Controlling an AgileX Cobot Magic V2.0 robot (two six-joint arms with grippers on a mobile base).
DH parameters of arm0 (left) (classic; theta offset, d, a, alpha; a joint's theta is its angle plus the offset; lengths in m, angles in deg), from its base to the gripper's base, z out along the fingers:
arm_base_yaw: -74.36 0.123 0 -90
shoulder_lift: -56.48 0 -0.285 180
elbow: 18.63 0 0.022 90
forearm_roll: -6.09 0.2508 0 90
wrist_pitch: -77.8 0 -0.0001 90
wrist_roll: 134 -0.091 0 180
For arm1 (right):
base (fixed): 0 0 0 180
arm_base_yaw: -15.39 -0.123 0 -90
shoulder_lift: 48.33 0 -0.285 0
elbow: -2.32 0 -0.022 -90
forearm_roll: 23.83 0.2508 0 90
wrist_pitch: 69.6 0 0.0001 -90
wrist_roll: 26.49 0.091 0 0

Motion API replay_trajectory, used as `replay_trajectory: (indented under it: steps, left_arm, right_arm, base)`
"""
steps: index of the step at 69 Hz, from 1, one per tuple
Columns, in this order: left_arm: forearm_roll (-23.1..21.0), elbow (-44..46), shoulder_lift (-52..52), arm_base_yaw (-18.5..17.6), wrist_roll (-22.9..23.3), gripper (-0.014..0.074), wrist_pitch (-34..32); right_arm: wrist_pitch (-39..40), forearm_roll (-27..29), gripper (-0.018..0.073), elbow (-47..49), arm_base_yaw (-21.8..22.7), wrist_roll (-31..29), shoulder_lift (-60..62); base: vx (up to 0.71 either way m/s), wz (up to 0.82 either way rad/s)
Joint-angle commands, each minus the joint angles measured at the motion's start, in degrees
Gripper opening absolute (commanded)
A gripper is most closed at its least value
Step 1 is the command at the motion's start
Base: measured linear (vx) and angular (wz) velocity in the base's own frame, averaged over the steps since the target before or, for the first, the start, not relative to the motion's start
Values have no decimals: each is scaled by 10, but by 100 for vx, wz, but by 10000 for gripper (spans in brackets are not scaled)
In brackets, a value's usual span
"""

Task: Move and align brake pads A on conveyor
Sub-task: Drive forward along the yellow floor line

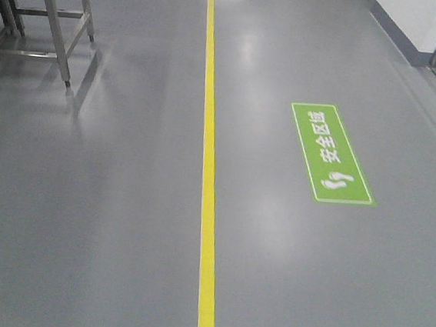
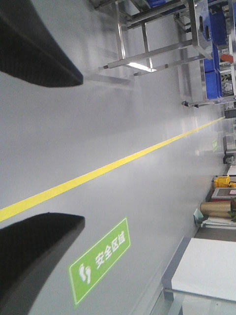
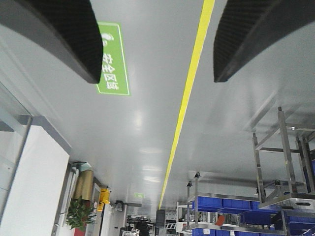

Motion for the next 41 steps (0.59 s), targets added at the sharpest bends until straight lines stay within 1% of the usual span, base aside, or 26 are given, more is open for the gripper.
replay_trajectory:
  steps: [1,28,41]
  left_arm:
    - [-6,14,7,-2,0,524,-43]
    - [-6,14,7,-2,0,524,-43]
    - [-6,14,7,-2,0,524,-43]
  right_arm:
    - [41,-6,473,15,2,-4,-8]
    - [40,-6,473,15,1,-4,-8]
    - [40,-5,473,15,1,-4,-8]
  base:
    - [79,9]
    - [81,14]
    - [82,4]
